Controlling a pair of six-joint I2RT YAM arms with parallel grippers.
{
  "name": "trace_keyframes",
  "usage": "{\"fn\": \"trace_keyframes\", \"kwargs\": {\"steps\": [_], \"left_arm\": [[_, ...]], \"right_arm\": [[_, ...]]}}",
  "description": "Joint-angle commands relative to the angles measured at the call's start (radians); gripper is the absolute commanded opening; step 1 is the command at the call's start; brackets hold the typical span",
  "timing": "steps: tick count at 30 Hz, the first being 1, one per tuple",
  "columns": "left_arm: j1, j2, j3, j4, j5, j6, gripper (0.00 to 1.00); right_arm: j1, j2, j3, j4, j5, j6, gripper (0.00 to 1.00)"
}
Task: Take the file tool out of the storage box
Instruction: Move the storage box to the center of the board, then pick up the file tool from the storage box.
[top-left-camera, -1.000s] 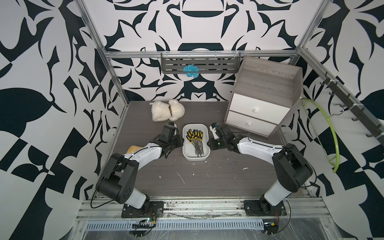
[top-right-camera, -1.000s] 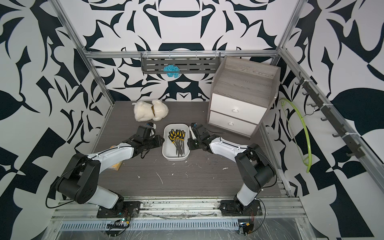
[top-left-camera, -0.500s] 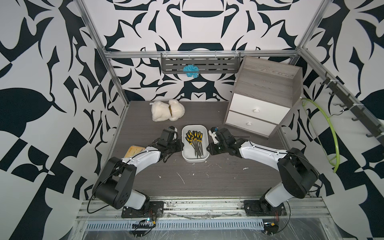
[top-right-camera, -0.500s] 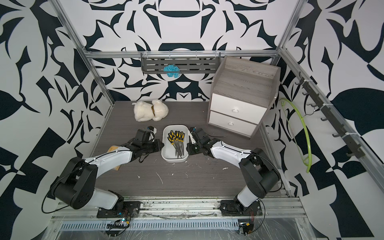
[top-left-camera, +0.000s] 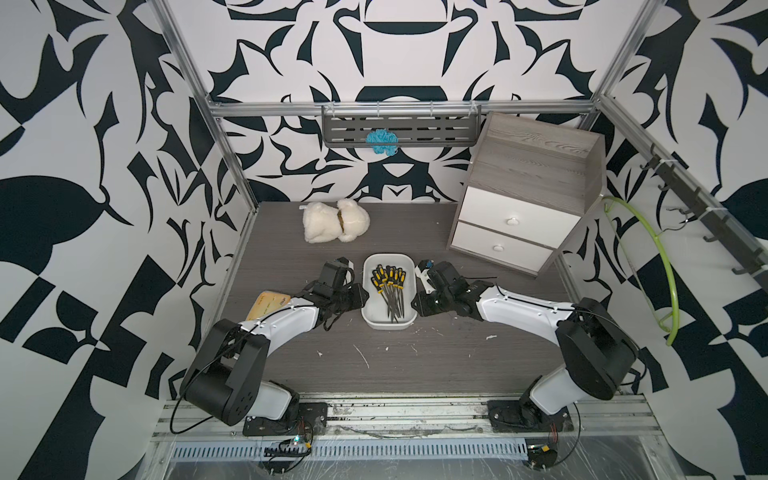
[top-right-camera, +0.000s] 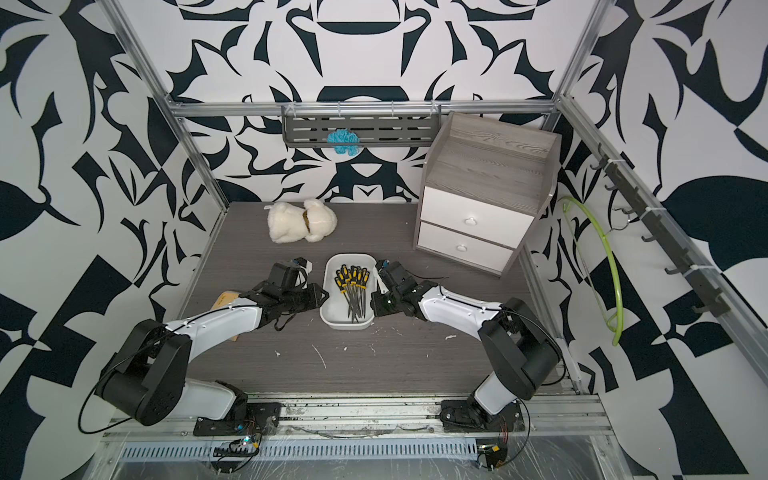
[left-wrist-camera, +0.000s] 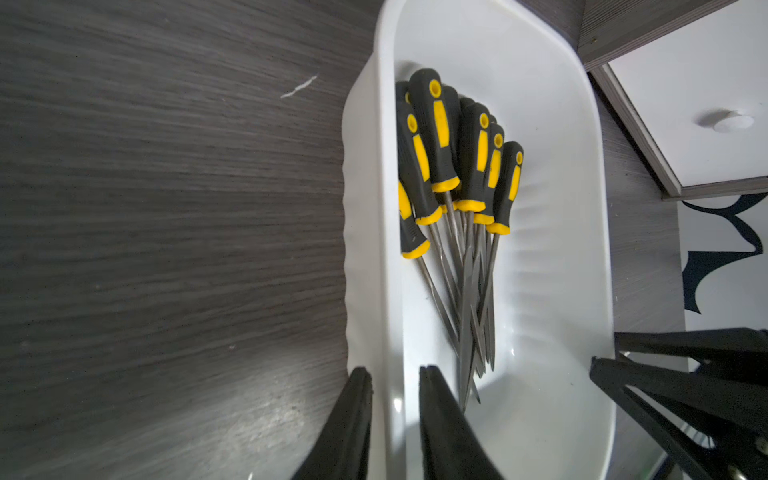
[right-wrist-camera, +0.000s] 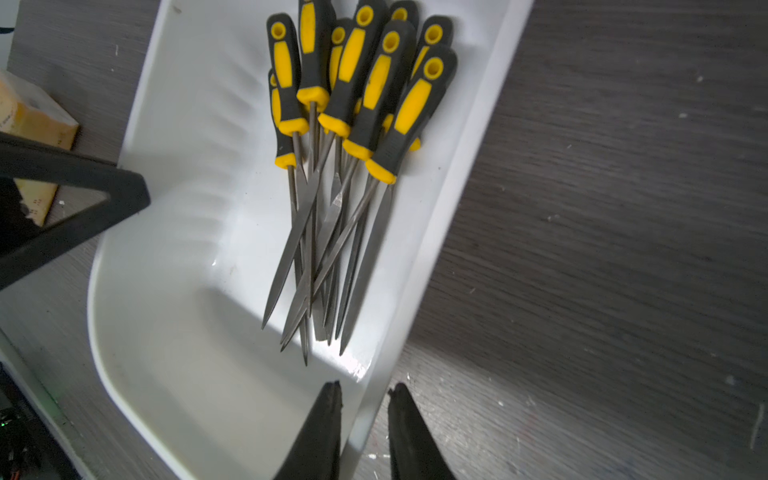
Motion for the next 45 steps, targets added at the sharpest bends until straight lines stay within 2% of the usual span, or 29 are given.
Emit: {"fn": "trace_keyframes", "kwargs": {"steps": [1,5,10,14,20,25,33,45], "left_arm": [[-0.003,-0.017,-0.013,-0.002,0.014,-0.008,0.32],[-0.004,-0.035,-0.018,-0.007,0.010,-0.017,0.50],[-0.004,-0.141,-0.041,-0.029,-0.057,-0.022,0.59],[-0.004,-0.245,-0.068,-0.014,-0.064,-0.022,0.59],[-0.004,-0.232,-0.059,-0.002,-0.035,-0.017,0.59],[-0.004,-0.233,-0.082,0.065,0.017,-0.043,0.58],[-0.004,-0.200,-0.078,0.081,0.044,-0.054,0.58],[-0.004,-0.187,-0.075,0.082,0.051,-0.060,0.58]], "right_arm": [[0.001,-0.003,0.031,-0.018,0.044,-0.016,0.28],[0.001,-0.045,0.034,-0.046,0.096,-0.028,0.36],[0.027,-0.099,0.111,-0.126,0.144,-0.056,0.38],[0.058,0.000,0.282,-0.224,0.119,-0.092,0.38],[0.086,0.211,0.458,-0.229,0.122,-0.112,0.37],[0.090,0.397,0.636,-0.295,0.127,-0.169,0.33],[0.091,0.520,0.748,-0.295,0.178,-0.201,0.31],[0.092,0.571,0.793,-0.282,0.266,-0.235,0.27]]}}
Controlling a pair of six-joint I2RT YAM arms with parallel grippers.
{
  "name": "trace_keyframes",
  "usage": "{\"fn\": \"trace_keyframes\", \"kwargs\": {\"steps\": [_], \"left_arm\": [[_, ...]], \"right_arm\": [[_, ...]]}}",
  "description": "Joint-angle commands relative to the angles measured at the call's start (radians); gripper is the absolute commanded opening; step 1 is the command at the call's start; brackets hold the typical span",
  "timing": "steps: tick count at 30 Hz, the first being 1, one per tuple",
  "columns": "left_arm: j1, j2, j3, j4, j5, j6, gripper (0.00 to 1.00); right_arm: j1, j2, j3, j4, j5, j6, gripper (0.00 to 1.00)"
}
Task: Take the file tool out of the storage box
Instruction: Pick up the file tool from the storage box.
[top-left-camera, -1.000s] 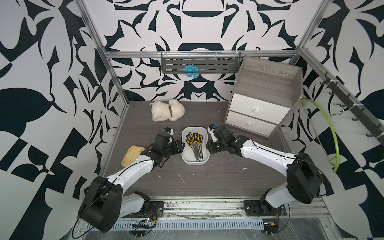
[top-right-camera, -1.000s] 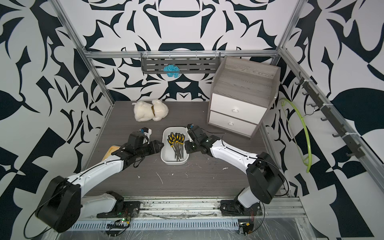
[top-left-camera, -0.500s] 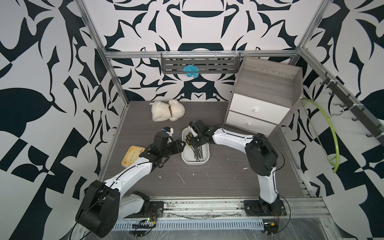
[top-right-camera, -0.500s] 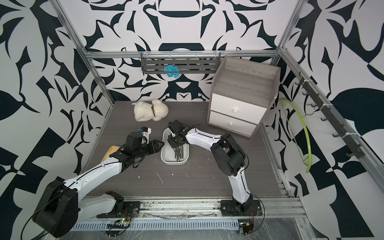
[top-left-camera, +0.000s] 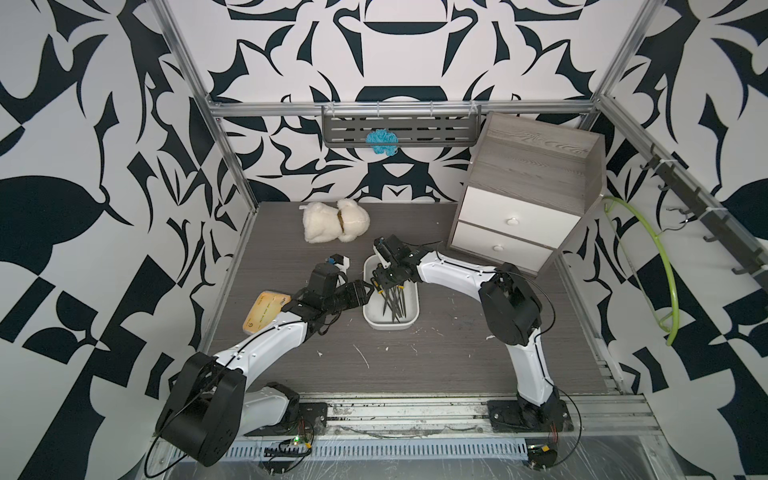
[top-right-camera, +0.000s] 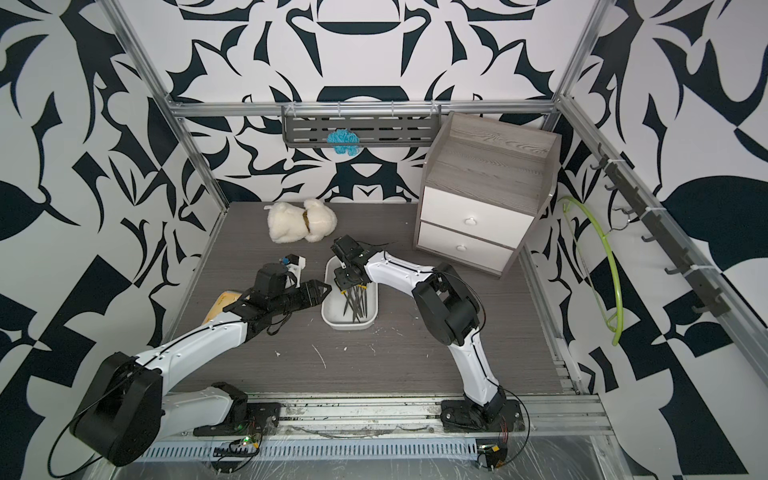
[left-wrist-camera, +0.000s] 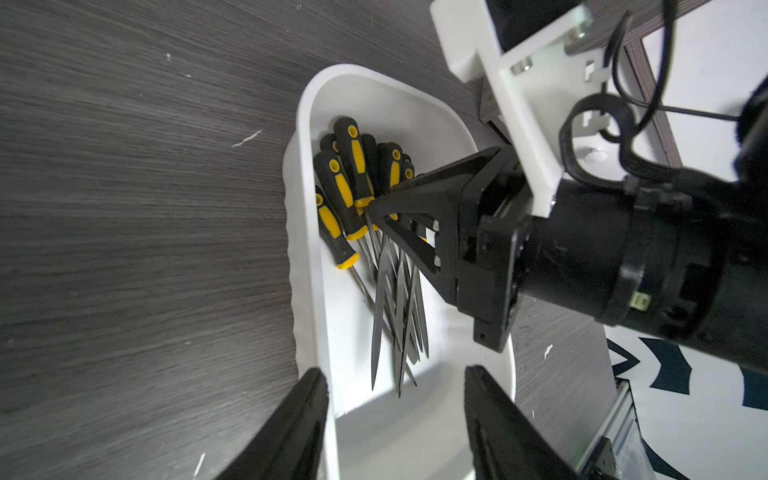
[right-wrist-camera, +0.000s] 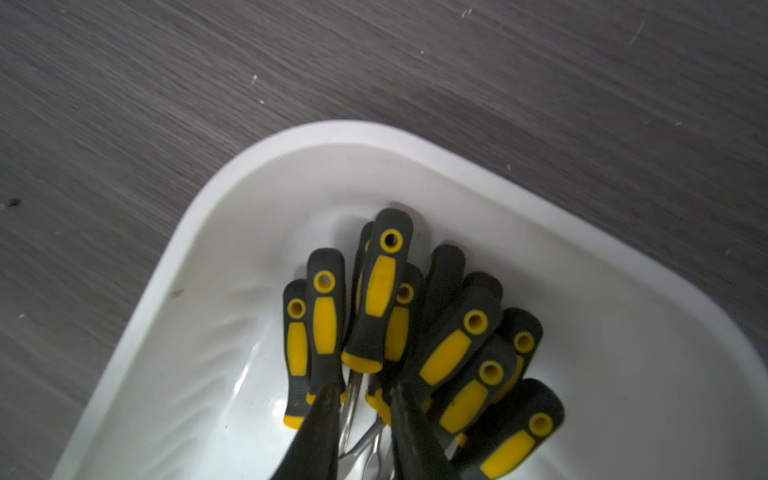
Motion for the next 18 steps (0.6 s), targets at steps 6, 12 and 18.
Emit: {"fn": "trace_keyframes", "kwargs": {"steps": [6,12,18], "left_arm": [[-0.003,0.008,-0.005,0.008,0.018,-0.003,0.58],[-0.003,0.015,-0.002,0.007,0.022,-0.003,0.58],[-0.003,0.022,0.000,0.007,0.025,-0.003,0.58]], "right_arm": [[0.005,0.005,0.047,0.040,0.045,-0.042,0.27],[0.005,0.037,0.065,0.036,0.055,-0.052,0.29],[0.005,0.063,0.067,0.031,0.042,-0.039,0.32]]}}
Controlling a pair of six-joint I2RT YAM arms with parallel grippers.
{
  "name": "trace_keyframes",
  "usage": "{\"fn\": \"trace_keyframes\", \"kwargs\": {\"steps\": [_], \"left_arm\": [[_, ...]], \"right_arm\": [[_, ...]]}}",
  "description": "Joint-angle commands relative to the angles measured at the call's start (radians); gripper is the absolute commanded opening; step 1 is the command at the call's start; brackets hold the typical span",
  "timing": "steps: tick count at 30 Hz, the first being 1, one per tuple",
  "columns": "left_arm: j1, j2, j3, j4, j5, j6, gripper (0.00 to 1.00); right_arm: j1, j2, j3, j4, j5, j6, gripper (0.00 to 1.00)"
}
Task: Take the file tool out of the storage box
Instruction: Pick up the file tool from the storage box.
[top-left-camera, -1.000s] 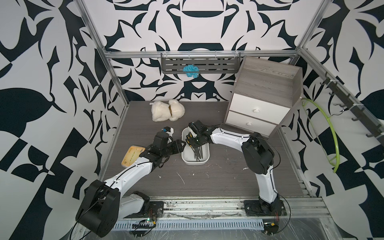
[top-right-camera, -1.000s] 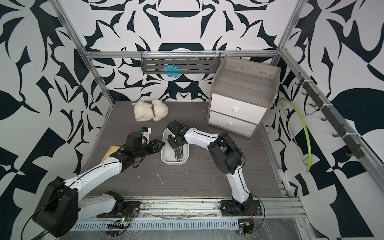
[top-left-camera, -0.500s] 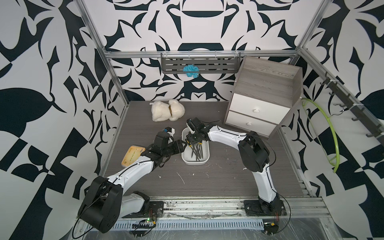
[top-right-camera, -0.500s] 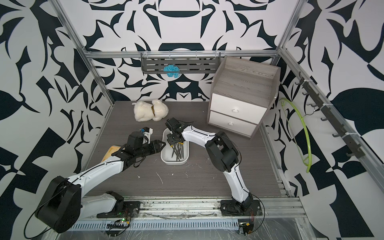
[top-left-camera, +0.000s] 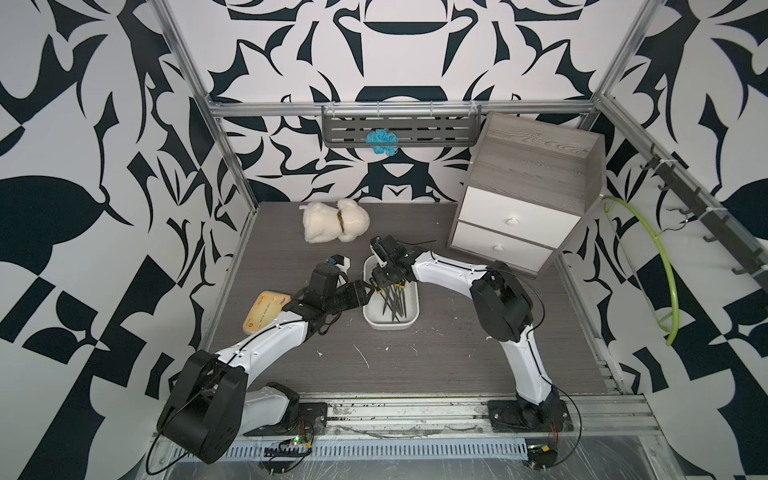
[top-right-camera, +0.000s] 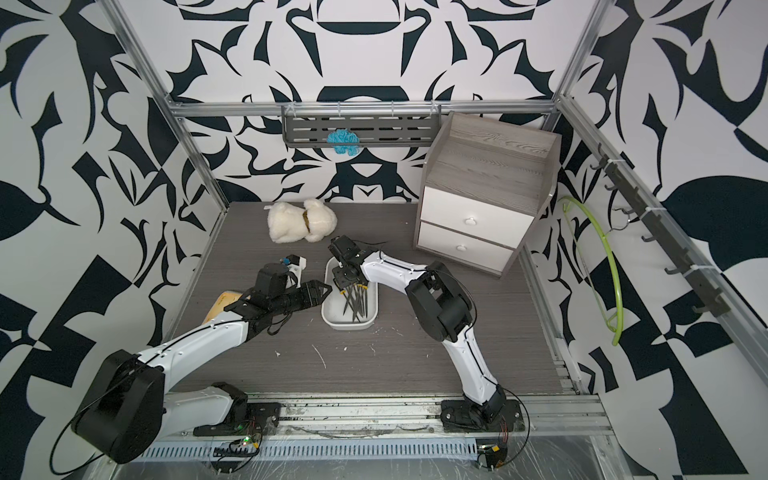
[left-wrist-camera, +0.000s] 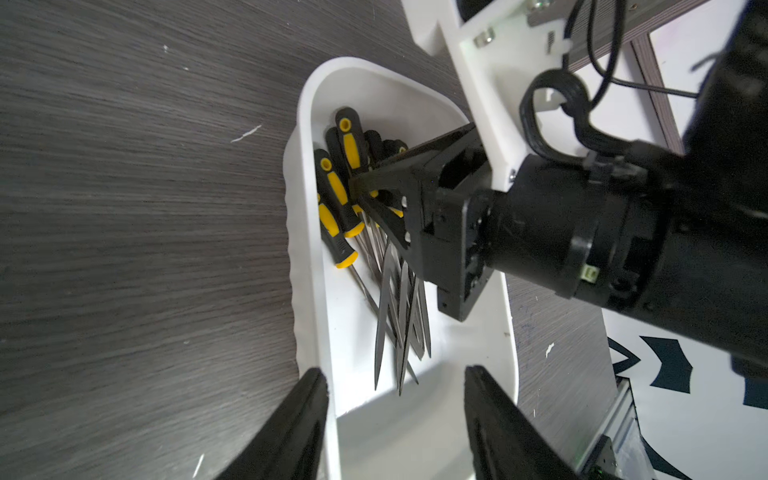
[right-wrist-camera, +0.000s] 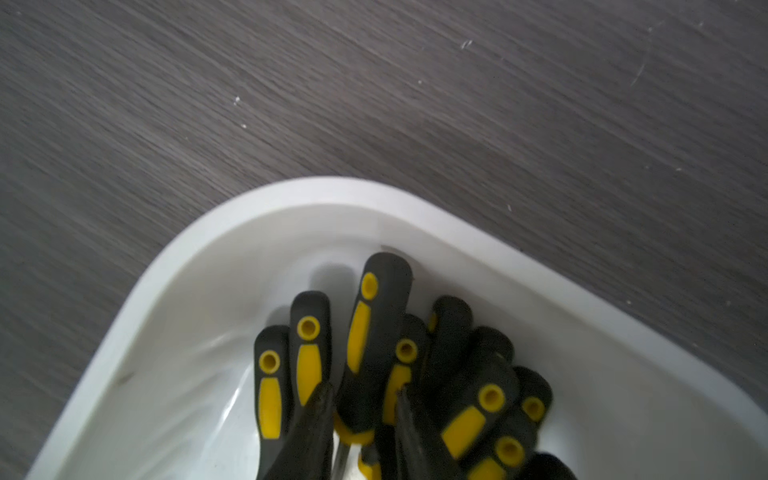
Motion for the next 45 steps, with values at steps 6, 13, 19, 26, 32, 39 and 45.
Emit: {"fn": "trace_keyframes", "kwargs": {"steps": [6,13,19,26,32,39,45], "left_arm": [[-0.005,0.005,0.000,0.005,0.021,-0.003,0.58],[-0.005,-0.004,0.000,0.003,0.022,-0.003,0.58],[-0.005,-0.028,-0.004,-0.005,0.011,0.000,0.59],[-0.005,-0.063,-0.016,0.030,0.039,-0.001,0.59],[-0.005,-0.115,-0.042,0.110,0.097,-0.016,0.61],[-0.008,-0.124,-0.077,0.250,0.202,-0.033,0.64],[-0.059,-0.108,-0.172,0.617,0.285,-0.084,0.66]], "right_arm": [[0.006,0.011,0.028,-0.023,0.008,0.028,0.31],[0.008,0.001,0.034,-0.024,-0.018,0.046,0.15],[0.010,-0.080,-0.003,-0.001,-0.018,0.065,0.13],[0.010,-0.220,-0.078,0.042,-0.037,0.065,0.12],[0.009,-0.380,-0.172,0.112,-0.074,0.052,0.09],[0.010,-0.503,-0.262,0.203,-0.127,0.074,0.07],[0.010,-0.640,-0.400,0.379,-0.221,0.202,0.04]]}}
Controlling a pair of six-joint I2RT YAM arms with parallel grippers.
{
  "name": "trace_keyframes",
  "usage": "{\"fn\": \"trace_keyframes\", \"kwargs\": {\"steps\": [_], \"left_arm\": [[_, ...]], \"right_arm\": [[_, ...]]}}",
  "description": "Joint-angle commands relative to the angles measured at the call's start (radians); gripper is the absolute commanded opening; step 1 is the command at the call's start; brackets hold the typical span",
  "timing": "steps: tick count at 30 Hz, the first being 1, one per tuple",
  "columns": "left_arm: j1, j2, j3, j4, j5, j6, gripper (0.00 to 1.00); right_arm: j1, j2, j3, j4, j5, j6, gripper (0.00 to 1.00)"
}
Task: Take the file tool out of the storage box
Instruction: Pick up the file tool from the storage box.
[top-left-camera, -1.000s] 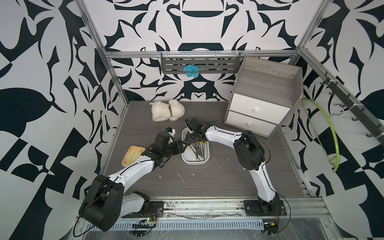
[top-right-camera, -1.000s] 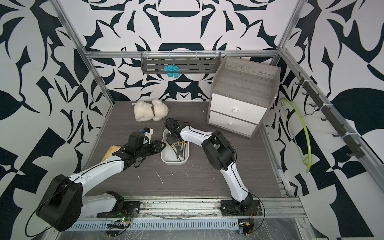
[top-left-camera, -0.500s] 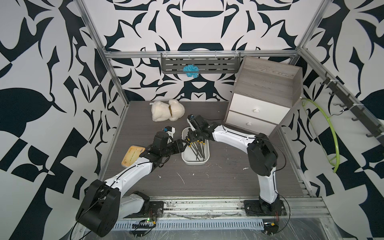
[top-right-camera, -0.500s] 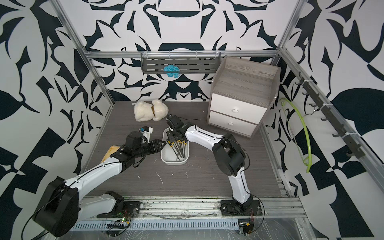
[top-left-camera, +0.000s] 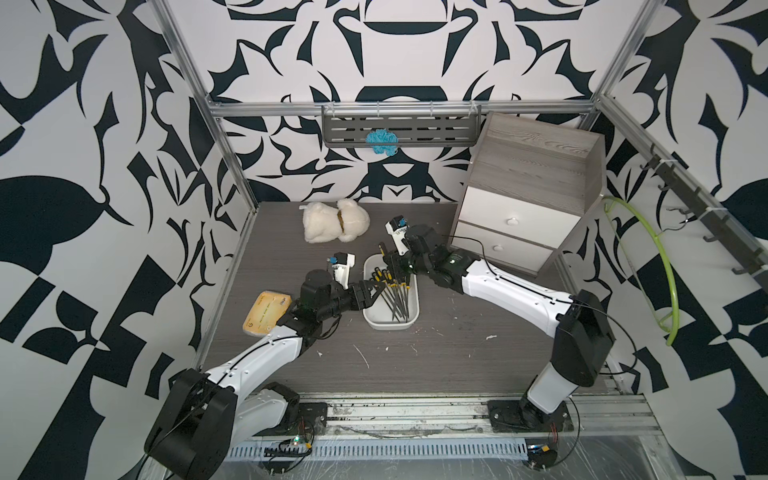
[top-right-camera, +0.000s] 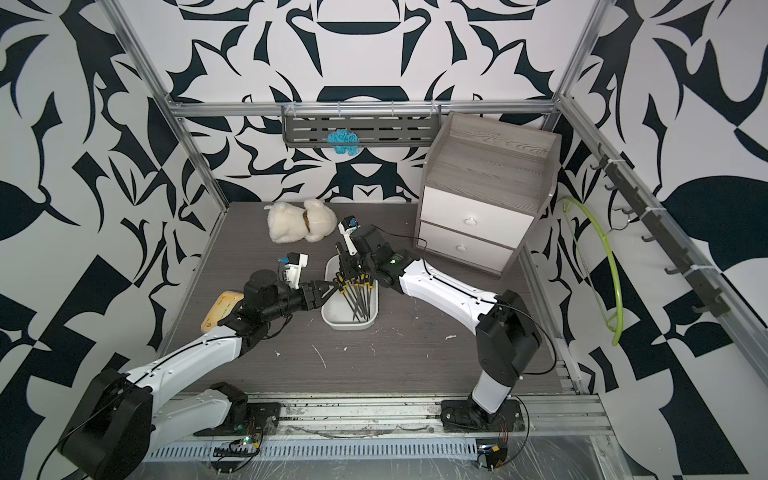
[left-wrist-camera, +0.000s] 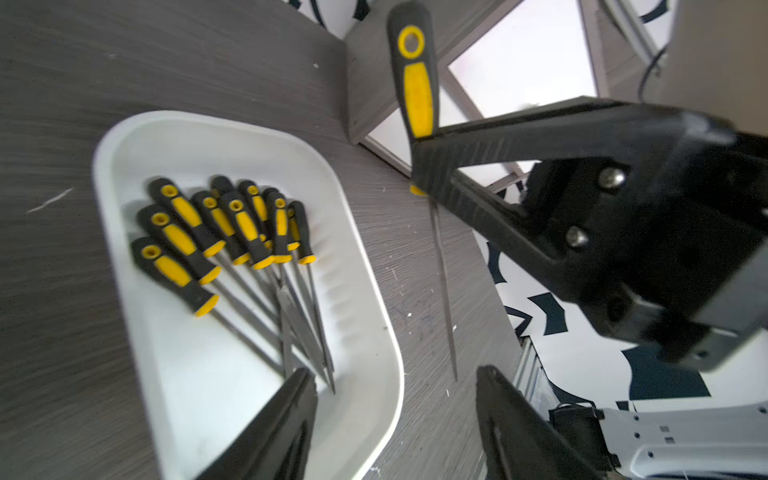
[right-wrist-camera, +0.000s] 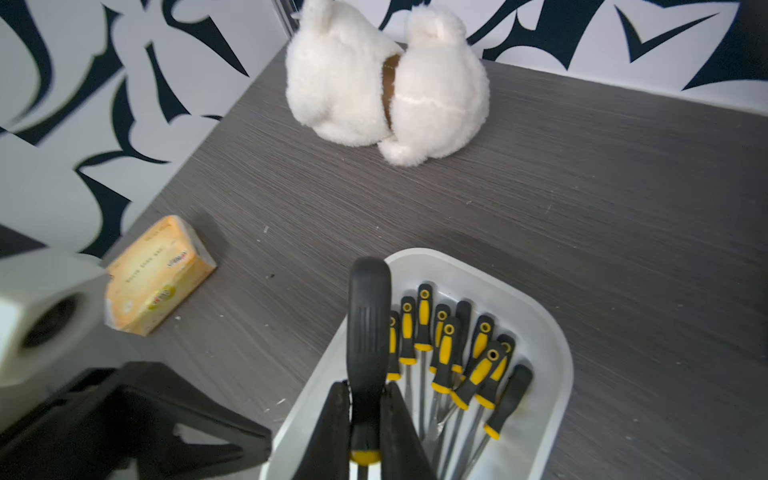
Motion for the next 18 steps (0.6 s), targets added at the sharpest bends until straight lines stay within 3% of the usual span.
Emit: {"fn": "trace_keyframes", "kwargs": {"steps": [1,9,11,16,18], "left_arm": [[-0.042,0.004,-0.038,0.267,0.074,-0.027,0.66],[-0.105,0.007,-0.040,0.308,0.056,-0.007,0.63],[-0.105,0.023,-0.031,0.300,0.067,-0.016,0.54],[-0.106,0.023,-0.033,0.312,0.076,-0.027,0.53],[-0.105,0.005,-0.037,0.304,0.068,-0.025,0.41]], "right_arm": [[0.004,-0.104,-0.065,0.184,-0.070,0.108,0.04],[0.005,-0.173,-0.182,0.379,-0.084,0.224,0.04],[0.005,-0.175,-0.205,0.443,-0.087,0.257,0.03],[0.005,-0.169,-0.209,0.488,-0.065,0.287,0.03],[0.005,-0.166,-0.212,0.495,-0.061,0.284,0.03]]}}
